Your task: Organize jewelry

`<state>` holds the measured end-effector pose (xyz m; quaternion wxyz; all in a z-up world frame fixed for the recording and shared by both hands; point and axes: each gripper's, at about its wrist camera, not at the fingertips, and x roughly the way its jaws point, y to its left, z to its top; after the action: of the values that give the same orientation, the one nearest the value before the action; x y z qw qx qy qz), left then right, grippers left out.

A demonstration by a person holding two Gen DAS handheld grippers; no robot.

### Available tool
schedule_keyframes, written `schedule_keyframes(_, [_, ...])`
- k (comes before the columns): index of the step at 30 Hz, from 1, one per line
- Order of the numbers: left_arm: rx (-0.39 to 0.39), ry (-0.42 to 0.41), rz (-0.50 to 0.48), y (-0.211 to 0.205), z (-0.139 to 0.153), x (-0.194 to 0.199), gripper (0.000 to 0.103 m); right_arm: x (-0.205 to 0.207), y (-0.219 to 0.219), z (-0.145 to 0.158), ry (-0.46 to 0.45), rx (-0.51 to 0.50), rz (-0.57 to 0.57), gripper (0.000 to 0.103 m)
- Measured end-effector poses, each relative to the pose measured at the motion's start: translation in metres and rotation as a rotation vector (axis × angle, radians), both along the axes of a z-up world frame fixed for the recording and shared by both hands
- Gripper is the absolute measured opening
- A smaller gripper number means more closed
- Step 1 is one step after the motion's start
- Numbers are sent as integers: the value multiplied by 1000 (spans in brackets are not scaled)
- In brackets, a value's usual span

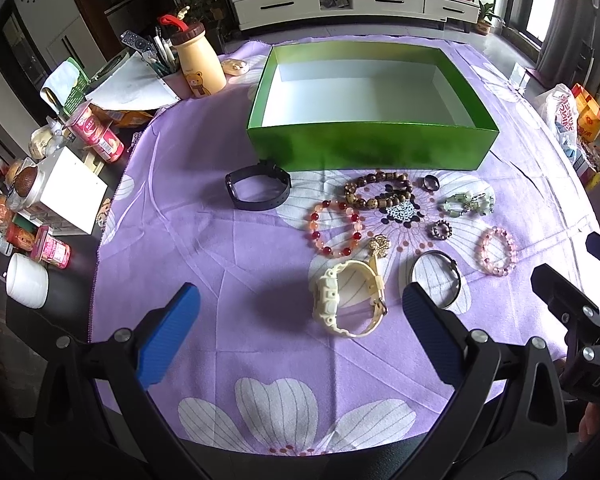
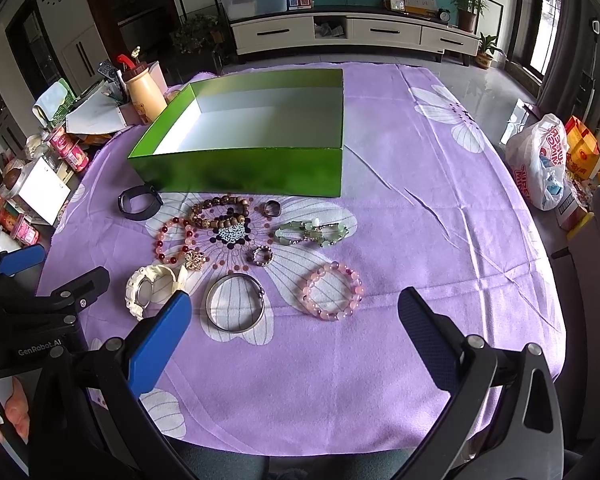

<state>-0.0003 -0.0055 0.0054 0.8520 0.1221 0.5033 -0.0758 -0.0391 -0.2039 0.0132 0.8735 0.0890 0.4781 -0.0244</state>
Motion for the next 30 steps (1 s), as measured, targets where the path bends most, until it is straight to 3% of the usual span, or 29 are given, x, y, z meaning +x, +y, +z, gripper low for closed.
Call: schedule_keyframes(30, [-18,5,-12,0,-1,-3,101,-2,1,-1,7,2,3,102])
